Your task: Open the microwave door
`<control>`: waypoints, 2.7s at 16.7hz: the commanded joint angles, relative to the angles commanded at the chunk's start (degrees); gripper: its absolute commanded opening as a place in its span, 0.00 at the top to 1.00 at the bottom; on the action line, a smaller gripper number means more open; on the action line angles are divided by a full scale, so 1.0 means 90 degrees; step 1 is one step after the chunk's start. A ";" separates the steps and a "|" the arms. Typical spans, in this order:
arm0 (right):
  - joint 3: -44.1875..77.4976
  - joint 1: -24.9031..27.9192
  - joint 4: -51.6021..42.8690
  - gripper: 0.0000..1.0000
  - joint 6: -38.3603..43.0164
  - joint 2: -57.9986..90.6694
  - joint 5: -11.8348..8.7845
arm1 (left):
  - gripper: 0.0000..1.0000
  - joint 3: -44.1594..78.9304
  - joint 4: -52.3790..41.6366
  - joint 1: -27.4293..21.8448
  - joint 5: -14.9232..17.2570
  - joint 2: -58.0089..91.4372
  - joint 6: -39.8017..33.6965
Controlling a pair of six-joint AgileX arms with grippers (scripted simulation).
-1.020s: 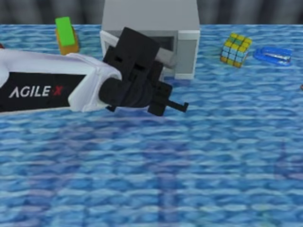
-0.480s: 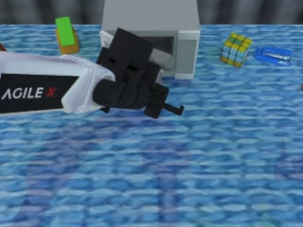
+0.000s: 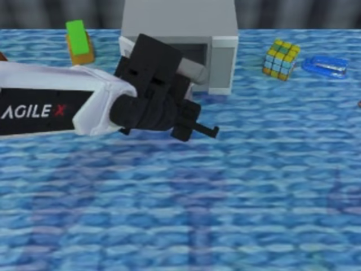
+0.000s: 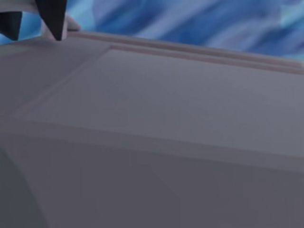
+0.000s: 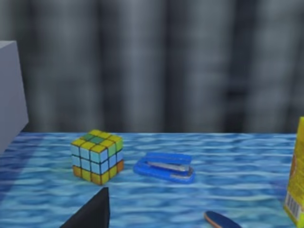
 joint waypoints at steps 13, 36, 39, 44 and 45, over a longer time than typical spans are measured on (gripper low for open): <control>0.0000 0.0000 0.0000 0.00 0.0000 0.0000 0.0000 | 1.00 -0.0030 -0.0003 -0.0036 0.0059 0.0015 -0.0008; 0.0000 0.0000 0.0000 0.00 0.0000 0.0000 0.0000 | 1.00 -0.0360 0.0060 0.0245 0.0541 -0.0274 0.0628; 0.0000 0.0000 0.0000 0.00 0.0000 0.0000 0.0000 | 1.00 -0.0360 0.0060 0.0245 0.0541 -0.0274 0.0628; 0.0000 0.0000 0.0000 0.00 0.0000 0.0000 0.0000 | 1.00 -0.0360 0.0060 0.0245 0.0541 -0.0274 0.0628; 0.0000 0.0000 0.0000 0.00 0.0000 0.0000 0.0000 | 1.00 -0.0383 0.0057 0.0199 0.0589 -0.0252 0.0599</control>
